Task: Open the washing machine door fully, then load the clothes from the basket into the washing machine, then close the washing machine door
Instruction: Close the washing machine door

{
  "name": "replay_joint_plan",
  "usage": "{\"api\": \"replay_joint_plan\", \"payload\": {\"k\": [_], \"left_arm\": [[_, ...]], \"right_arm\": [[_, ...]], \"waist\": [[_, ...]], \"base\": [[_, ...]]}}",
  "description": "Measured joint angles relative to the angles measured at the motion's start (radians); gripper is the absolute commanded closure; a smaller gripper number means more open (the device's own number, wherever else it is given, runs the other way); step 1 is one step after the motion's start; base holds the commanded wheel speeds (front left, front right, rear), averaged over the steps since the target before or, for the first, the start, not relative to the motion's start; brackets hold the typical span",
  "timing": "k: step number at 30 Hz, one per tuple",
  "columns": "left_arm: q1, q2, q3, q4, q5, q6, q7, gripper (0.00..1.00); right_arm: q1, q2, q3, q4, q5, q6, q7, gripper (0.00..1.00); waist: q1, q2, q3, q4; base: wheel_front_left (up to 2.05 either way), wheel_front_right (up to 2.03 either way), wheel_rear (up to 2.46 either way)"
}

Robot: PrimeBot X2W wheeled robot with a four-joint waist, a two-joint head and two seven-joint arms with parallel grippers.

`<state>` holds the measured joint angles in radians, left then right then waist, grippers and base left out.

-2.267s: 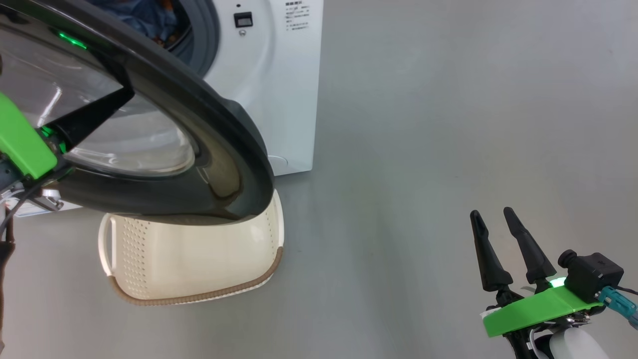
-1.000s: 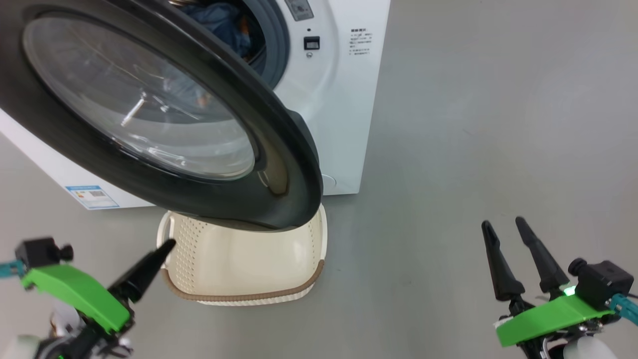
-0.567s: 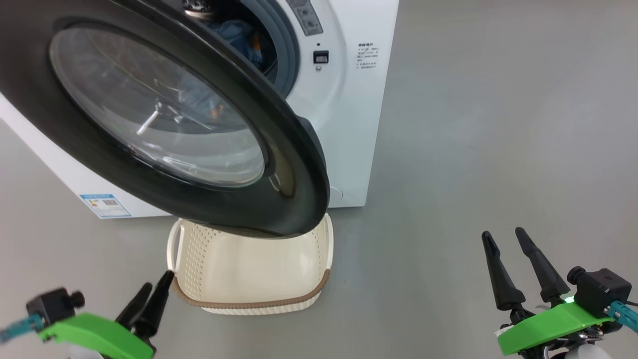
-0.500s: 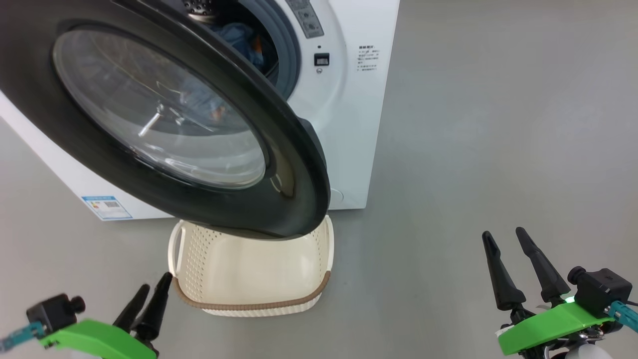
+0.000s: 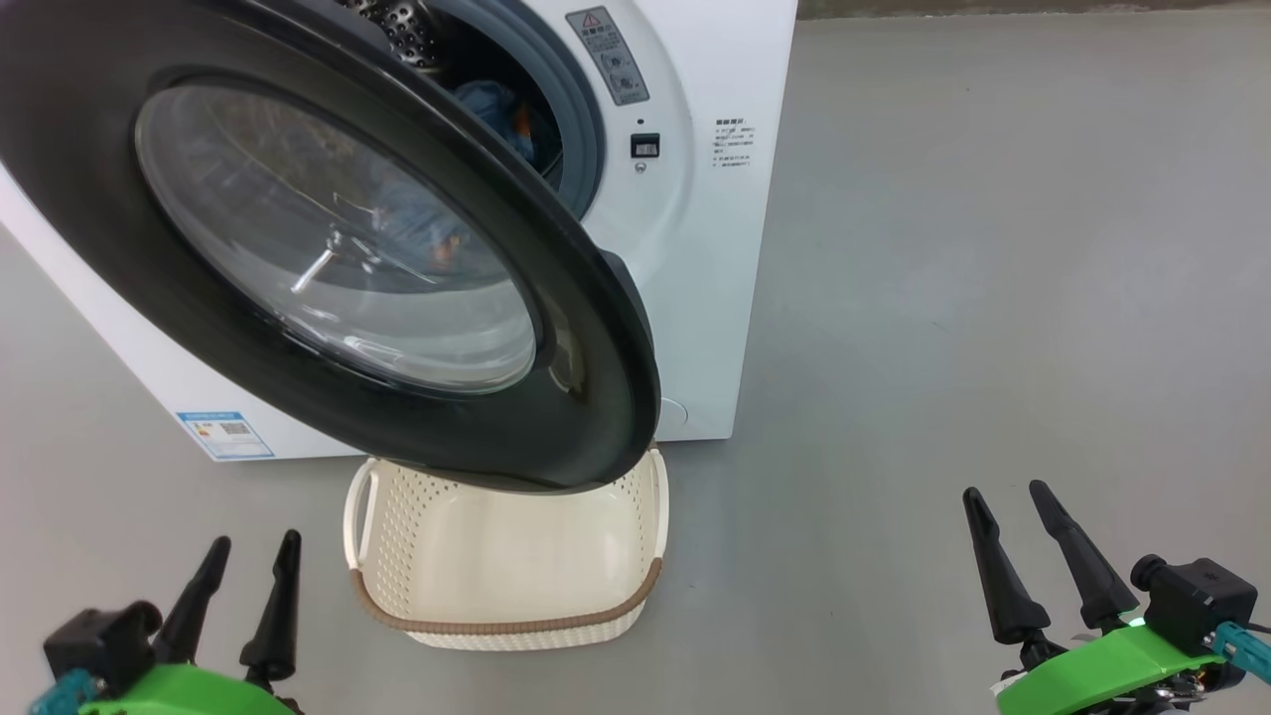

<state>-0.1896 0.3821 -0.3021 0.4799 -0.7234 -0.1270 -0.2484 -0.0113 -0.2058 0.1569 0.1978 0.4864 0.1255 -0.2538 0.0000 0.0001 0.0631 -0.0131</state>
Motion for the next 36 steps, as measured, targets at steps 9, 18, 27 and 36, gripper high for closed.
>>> {"api": "replay_joint_plan", "payload": {"k": [9,18,27,36], "left_arm": [[0.112,-0.151,0.248,-0.144,0.327,0.0,-0.003,0.0],[0.137,-0.22,0.318,-0.172,0.402,-0.001,-0.003,0.0],[0.137,-0.221,0.317,-0.172,0.402,-0.002,-0.003,0.0],[0.137,-0.232,0.315,-0.172,0.408,-0.002,-0.003,0.0]], "right_arm": [[0.0,0.0,-0.004,-0.002,0.0,0.0,0.0,0.0],[0.0,0.0,-0.006,-0.002,0.0,0.0,0.0,0.0],[0.0,0.0,-0.015,-0.002,0.0,0.0,0.0,0.0],[-0.002,0.005,-0.034,0.011,0.0,0.0,0.0,0.0]], "waist": [[0.0,0.0,0.01,-0.005],[0.0,0.0,0.019,-0.011],[0.0,0.0,0.022,-0.011],[0.0,0.0,0.021,-0.003]], "base": [[0.0,0.0,0.0],[0.0,0.0,0.0],[0.0,0.0,0.0],[0.0,0.0,0.0]]}}
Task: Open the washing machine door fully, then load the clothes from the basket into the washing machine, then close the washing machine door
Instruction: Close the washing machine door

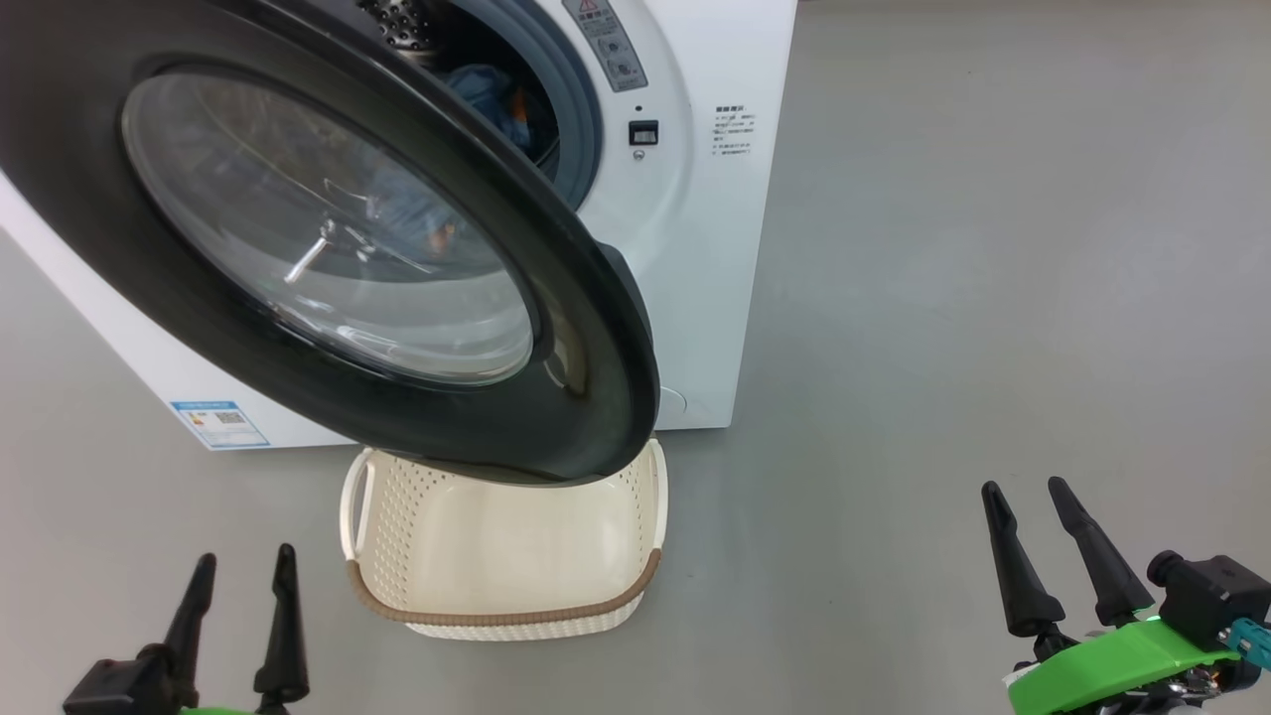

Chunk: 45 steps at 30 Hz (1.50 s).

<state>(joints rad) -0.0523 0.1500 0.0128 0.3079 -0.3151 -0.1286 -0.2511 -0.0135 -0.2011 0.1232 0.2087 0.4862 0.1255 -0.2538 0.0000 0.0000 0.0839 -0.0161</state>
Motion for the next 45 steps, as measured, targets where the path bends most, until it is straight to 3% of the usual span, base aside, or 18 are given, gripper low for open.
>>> {"api": "replay_joint_plan", "payload": {"k": [1,3,4,11,19,25,29,38,45], "left_arm": [[0.0,-0.006,0.0,0.0,0.0,0.0,0.0,0.0],[0.001,-0.016,0.0,-0.005,0.0,0.0,0.0,0.0],[0.001,-0.018,0.002,-0.006,0.0,0.0,0.0,0.0],[0.022,-0.042,0.007,-0.016,0.0,0.0,0.0,0.0],[0.022,-0.05,0.007,-0.042,0.0,0.0,0.0,0.0],[0.023,-0.062,0.001,-0.06,0.0,0.0,-0.002,0.0],[0.023,-0.074,-0.006,-0.073,0.0,0.0,-0.002,0.0],[0.025,-0.083,-0.007,-0.075,-0.001,0.0,-0.002,0.0],[0.024,-0.094,-0.012,-0.072,-0.009,0.0,-0.002,0.0]], "right_arm": [[-0.002,0.003,-0.002,0.006,0.0,0.0,0.0,0.15],[-0.02,0.011,-0.008,0.029,0.0,0.0,0.0,0.93],[-0.033,0.013,-0.012,0.035,0.0,0.0,0.0,1.0],[-0.159,0.022,0.006,0.029,0.012,0.0,0.0,1.0],[-0.329,0.023,0.045,-0.105,0.028,0.0,0.0,1.0],[-0.421,0.022,0.153,-0.249,0.043,0.0,-0.003,1.0],[-0.428,0.024,0.247,-0.28,0.06,0.0,-0.003,1.0],[-0.38,0.032,0.42,-0.125,0.099,0.001,-0.003,1.0],[-0.369,0.035,0.491,0.025,0.126,0.001,-0.003,1.0]], "waist": [[0.0,0.0,0.0,0.002],[0.0,0.0,-0.001,0.008],[0.0,0.0,-0.002,0.01],[0.0,0.0,-0.006,0.03],[0.0001,0.0,-0.009,0.06],[0.0,0.0,-0.012,0.097],[0.0,0.0,-0.011,0.126],[0.0,0.0,0.011,0.179],[0.0,0.0,0.042,0.202]], "base": [[0.0,0.0,0.0],[0.0,0.0,0.0],[0.0,0.0,0.0],[0.0,0.0,0.0],[0.0,0.0,0.0],[0.0,0.0,0.0],[0.0,0.0,0.0],[0.0,0.0,0.0],[0.0,0.0,0.0]]}}
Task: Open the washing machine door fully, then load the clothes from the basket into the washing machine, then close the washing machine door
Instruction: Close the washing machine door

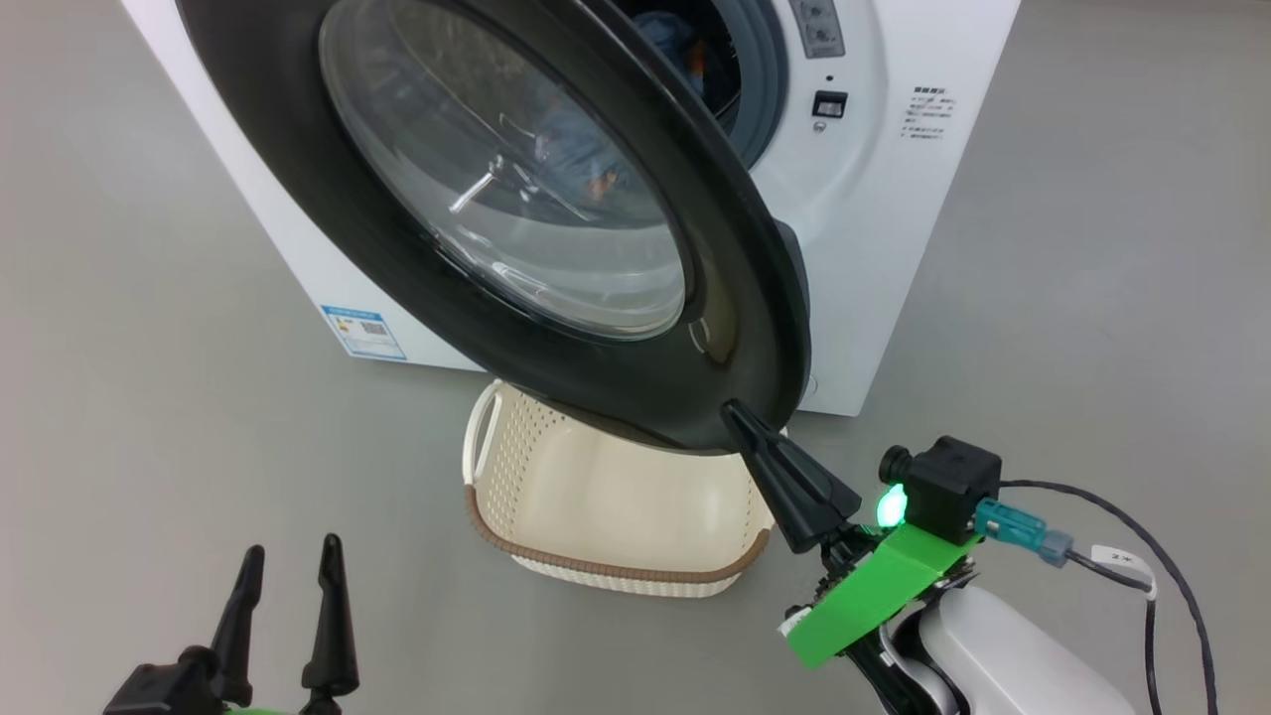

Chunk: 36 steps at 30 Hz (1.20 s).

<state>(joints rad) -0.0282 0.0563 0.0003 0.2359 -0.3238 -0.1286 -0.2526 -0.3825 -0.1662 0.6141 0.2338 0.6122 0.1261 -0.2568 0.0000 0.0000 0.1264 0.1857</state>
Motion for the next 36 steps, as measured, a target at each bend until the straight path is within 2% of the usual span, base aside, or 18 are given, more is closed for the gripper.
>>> {"api": "replay_joint_plan", "payload": {"k": [8,18,36], "left_arm": [[-0.014,-0.008,-0.006,0.004,-0.001,0.0,0.0,0.0],[-0.038,-0.012,-0.022,0.006,-0.009,0.0,0.0,0.0],[-0.092,-0.015,-0.034,-0.002,-0.015,0.0,0.0,0.0]], "right_arm": [[-0.011,0.0,0.029,0.106,0.013,0.0,0.0,1.0],[-0.046,0.004,-0.009,0.174,0.013,0.0,0.0,1.0],[-0.111,0.003,-0.109,0.176,0.01,0.005,0.0,1.0]], "waist": [[0.0,0.0,0.029,0.016],[0.0,0.0,0.064,0.03],[0.0,0.0,0.133,0.039]], "base": [[0.0,0.0,0.0],[0.0,0.0,0.0],[0.0,0.0,0.0]]}}
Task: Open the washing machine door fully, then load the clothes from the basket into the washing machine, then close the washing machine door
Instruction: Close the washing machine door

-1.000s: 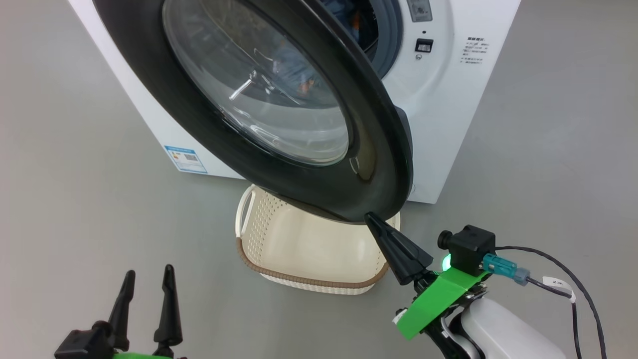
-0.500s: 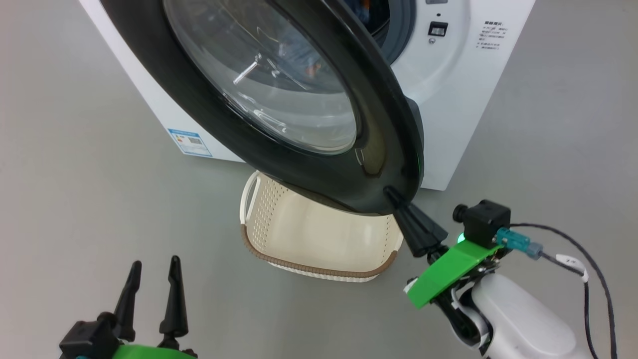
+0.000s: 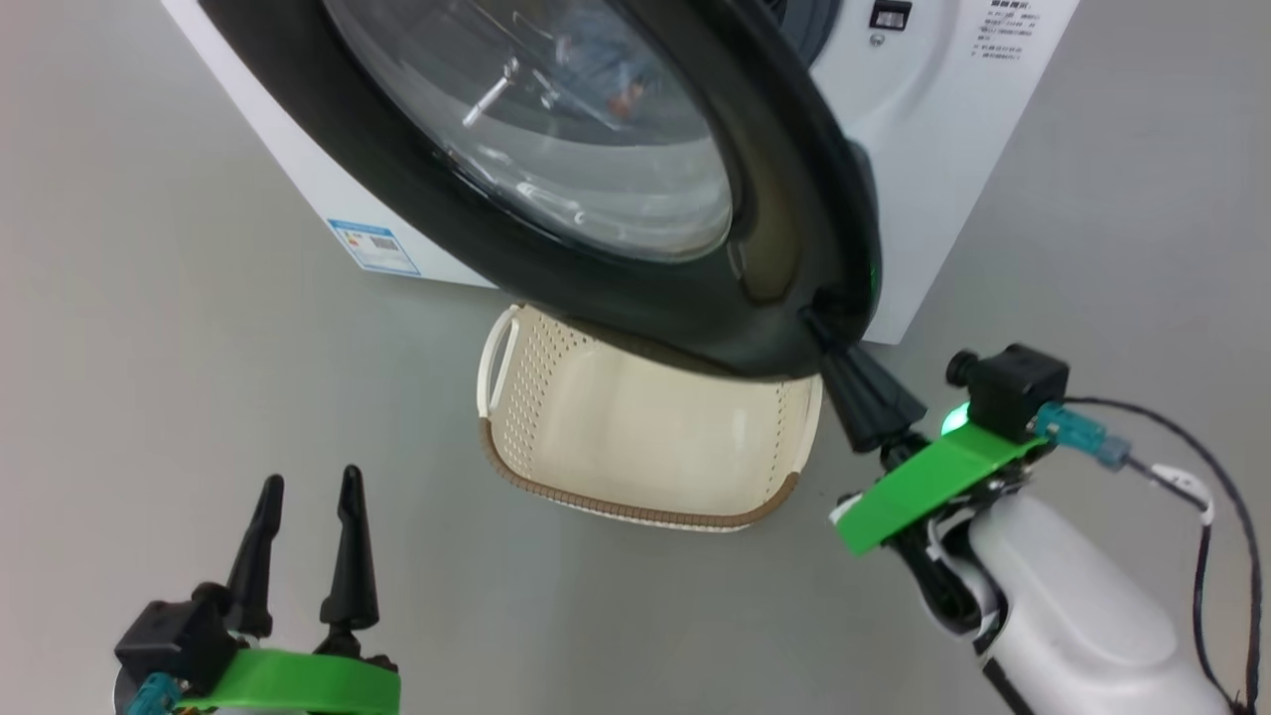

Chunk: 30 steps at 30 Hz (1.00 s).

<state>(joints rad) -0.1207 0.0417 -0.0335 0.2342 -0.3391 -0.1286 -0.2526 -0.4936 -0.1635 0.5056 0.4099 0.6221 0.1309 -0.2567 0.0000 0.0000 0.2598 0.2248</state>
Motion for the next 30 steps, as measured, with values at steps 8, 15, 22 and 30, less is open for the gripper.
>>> {"api": "replay_joint_plan", "payload": {"k": [8,15,22,30], "left_arm": [[-0.037,-0.001,-0.024,-0.014,-0.024,0.0,-0.003,0.0],[-0.089,-0.003,-0.05,-0.04,-0.04,0.0,-0.003,0.0],[-0.119,-0.004,-0.067,-0.05,-0.049,0.0,-0.003,0.0],[-0.128,-0.006,-0.082,-0.062,-0.055,0.0,-0.003,0.0]], "right_arm": [[-0.071,-0.011,-0.098,-0.002,-0.02,0.0,0.0,1.0],[-0.174,-0.036,-0.191,0.009,-0.035,0.0,0.0,1.0],[-0.259,-0.043,-0.279,0.037,-0.061,0.0,0.0,1.0],[-0.3,-0.035,-0.333,0.051,-0.082,0.001,0.0,1.0]], "waist": [[0.0,0.0,0.051,0.006],[0.0,0.0,0.114,0.026],[0.0,0.0,0.161,0.056],[0.0,0.0,0.193,0.087]], "base": [[0.0,0.0,0.0],[0.0,0.0,0.0],[0.0,0.0,0.0],[0.0,0.0,0.0]]}}
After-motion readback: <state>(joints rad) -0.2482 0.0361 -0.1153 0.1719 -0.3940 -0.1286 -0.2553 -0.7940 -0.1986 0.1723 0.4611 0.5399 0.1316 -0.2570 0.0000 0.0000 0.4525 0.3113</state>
